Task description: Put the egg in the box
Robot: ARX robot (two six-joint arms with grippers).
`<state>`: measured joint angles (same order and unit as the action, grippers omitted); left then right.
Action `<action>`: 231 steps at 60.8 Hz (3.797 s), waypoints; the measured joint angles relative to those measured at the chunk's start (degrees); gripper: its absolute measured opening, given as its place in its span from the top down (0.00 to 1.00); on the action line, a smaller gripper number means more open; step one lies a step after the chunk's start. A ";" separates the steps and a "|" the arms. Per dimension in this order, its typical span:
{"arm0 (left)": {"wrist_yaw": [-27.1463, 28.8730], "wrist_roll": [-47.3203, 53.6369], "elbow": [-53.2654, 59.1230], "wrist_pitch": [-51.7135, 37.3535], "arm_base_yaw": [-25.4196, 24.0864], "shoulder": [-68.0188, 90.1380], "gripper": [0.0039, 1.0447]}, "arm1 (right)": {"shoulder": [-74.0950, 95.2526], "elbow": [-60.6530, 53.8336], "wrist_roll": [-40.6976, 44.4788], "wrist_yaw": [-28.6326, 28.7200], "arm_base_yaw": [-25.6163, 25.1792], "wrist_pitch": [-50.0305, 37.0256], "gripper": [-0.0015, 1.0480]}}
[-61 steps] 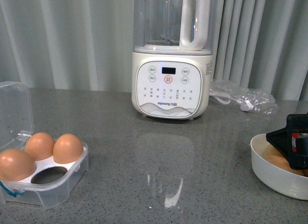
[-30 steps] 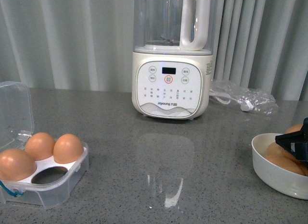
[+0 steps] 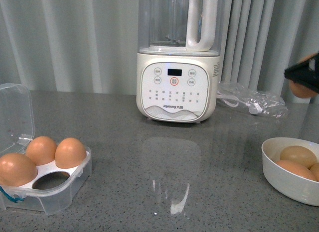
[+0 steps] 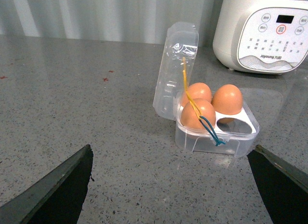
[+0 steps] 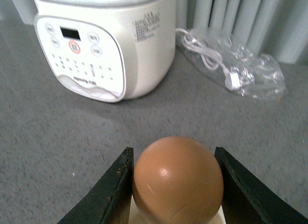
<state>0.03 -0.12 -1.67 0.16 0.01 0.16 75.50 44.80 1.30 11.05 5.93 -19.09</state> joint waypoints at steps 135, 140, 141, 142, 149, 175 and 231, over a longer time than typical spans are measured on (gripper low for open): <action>0.00 0.00 0.00 0.00 0.00 0.00 0.06 | 32.15 27.54 2.97 29.51 30.58 3.43 0.59; 0.00 0.00 0.00 0.00 0.00 0.00 0.06 | 32.83 27.65 3.02 29.51 30.88 3.76 0.59; 0.00 0.00 0.00 0.00 0.00 0.00 0.06 | 32.89 27.67 3.02 29.48 30.88 3.78 0.59; 0.00 0.00 0.00 0.00 0.00 0.00 0.06 | 33.00 27.67 3.02 29.46 30.93 3.82 0.59; 0.00 0.00 0.00 0.00 0.00 0.00 0.06 | 33.59 27.89 2.97 29.27 30.91 3.85 0.59; 0.00 0.00 0.02 0.00 0.00 0.00 0.06 | 33.92 28.30 4.37 29.29 30.97 6.23 0.59; 0.00 0.00 0.00 0.00 0.00 0.00 0.06 | 34.42 28.33 6.27 29.07 29.99 7.61 0.07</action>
<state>0.03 -0.12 -1.67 0.16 0.01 0.16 109.93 73.12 7.57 40.12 35.92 -11.49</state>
